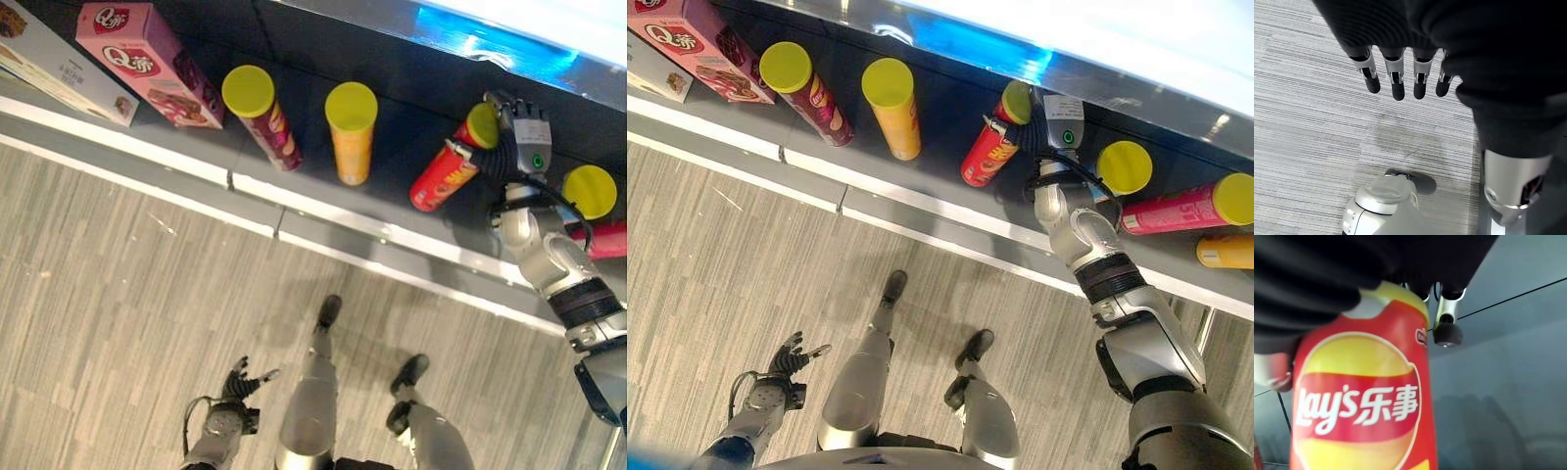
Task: Put the goods on the table back onto the shelves and tidy them up.
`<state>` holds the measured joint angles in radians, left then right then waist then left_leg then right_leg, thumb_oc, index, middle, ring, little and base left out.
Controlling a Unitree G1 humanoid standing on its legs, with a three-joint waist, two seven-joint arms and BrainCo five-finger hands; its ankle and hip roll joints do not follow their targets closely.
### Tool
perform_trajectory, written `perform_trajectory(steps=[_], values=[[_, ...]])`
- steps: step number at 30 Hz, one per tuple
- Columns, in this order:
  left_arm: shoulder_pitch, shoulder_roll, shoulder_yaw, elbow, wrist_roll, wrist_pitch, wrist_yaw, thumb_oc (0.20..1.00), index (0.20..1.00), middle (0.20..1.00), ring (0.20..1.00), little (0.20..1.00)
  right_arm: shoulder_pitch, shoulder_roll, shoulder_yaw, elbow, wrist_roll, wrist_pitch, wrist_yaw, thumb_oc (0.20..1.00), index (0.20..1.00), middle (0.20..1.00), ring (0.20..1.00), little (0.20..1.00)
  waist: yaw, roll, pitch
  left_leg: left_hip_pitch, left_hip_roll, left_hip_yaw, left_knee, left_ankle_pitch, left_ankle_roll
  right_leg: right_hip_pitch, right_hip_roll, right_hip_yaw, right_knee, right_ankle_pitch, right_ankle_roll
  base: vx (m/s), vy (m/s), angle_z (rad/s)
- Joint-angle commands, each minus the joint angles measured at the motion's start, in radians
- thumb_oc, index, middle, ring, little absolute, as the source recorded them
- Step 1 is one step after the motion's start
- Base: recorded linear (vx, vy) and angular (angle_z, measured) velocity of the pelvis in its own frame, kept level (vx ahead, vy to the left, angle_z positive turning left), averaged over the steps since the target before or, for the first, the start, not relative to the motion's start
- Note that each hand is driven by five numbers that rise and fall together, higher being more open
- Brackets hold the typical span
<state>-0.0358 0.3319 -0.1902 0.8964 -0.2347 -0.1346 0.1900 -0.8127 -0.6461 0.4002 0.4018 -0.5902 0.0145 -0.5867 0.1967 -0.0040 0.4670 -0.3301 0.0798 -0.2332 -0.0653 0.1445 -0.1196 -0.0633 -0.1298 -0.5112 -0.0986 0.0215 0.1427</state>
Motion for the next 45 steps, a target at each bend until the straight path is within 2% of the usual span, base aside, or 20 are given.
perform_trajectory(steps=[1,21,34,45], values=[[-0.006,0.007,-0.019,0.009,-0.043,-0.019,0.016,1.000,1.000,1.000,1.000,1.000,-0.017,-0.023,0.018,-0.068,-0.032,-0.030,-0.031,0.200,0.200,0.200,0.200,0.200,-0.016,-0.010,-0.019,0.047,-0.050,0.049,-0.022,-0.074,0.022,-0.121,-0.037,0.122,0.018,0.035,0.010,0.00,0.000,0.00],[-0.008,0.005,-0.012,0.006,-0.040,-0.013,0.026,1.000,1.000,1.000,1.000,1.000,0.017,0.005,0.027,-0.167,-0.029,-0.062,-0.011,0.200,0.200,0.200,0.200,0.200,-0.022,-0.016,-0.018,0.049,-0.047,0.054,-0.022,-0.076,0.022,-0.119,-0.039,0.121,0.019,0.036,0.011,0.00,0.000,0.00],[-0.009,0.016,-0.011,0.006,-0.044,-0.015,0.024,1.000,1.000,1.000,1.000,1.000,-0.061,-0.049,0.011,-0.145,-0.034,-0.040,-0.036,0.200,0.200,0.200,0.200,0.200,-0.016,-0.021,-0.025,0.048,-0.047,0.055,-0.022,-0.078,0.022,-0.120,-0.039,0.120,0.017,0.036,0.012,0.00,0.000,0.00],[-0.014,0.010,-0.004,0.008,-0.050,-0.012,0.025,1.000,1.000,1.000,1.000,1.000,-0.044,-0.052,0.010,-0.196,-0.046,-0.051,-0.026,0.200,0.200,0.200,0.200,0.200,-0.022,-0.023,-0.023,0.048,-0.047,0.057,-0.022,-0.079,0.023,-0.123,-0.037,0.123,0.018,0.035,0.012,0.00,0.000,0.00]])
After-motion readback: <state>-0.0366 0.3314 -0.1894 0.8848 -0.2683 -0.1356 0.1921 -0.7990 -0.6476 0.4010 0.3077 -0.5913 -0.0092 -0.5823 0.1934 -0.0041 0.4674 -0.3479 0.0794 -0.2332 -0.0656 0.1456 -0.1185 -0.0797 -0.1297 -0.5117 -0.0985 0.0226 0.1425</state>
